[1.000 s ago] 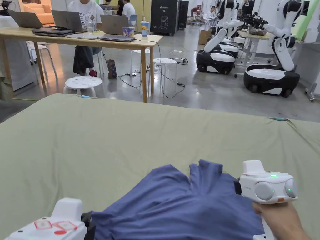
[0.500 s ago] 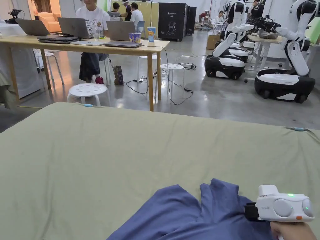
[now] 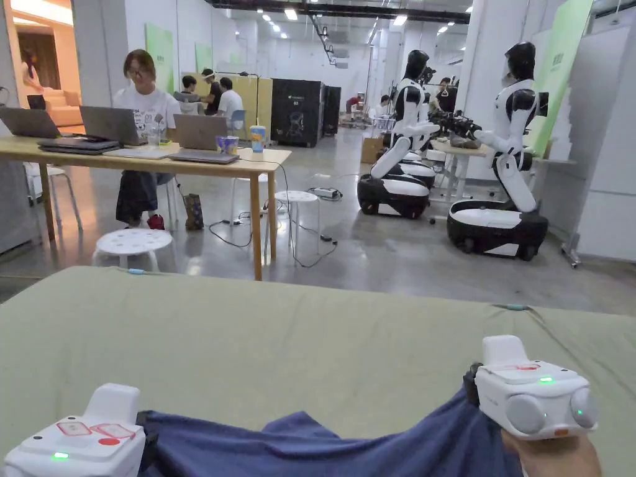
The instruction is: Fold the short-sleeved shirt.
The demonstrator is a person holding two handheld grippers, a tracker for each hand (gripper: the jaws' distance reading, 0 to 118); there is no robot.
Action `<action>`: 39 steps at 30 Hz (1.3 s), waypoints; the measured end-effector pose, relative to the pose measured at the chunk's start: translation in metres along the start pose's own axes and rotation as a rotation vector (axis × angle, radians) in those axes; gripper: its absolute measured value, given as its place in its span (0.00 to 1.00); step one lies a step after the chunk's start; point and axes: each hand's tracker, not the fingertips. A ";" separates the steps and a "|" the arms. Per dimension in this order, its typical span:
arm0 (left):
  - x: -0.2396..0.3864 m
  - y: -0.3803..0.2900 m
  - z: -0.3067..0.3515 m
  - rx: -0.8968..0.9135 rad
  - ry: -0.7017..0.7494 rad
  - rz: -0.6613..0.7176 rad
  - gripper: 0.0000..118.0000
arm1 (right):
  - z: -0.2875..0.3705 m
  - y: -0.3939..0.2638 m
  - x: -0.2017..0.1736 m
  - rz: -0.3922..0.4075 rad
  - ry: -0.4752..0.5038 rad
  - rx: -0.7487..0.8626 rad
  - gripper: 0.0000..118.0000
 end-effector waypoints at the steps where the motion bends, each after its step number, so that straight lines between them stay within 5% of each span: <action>1: 0.000 0.015 0.000 0.013 0.001 -0.002 0.00 | 0.009 0.012 0.007 0.004 -0.007 0.026 0.01; 14: 0.019 0.231 0.002 0.235 0.097 -0.065 0.00 | 0.091 0.187 0.108 0.025 -0.186 0.302 0.01; 25: 0.008 0.368 0.019 0.403 0.180 -0.017 0.00 | 0.123 0.293 0.134 -0.048 -0.227 0.500 0.01; 31: -0.003 0.380 0.018 0.421 0.184 0.014 0.00 | 0.124 0.300 0.128 -0.050 -0.232 0.531 0.01; 39: 0.011 0.311 -0.039 0.302 0.176 0.012 0.00 | 0.063 0.233 0.119 -0.085 -0.220 0.428 0.01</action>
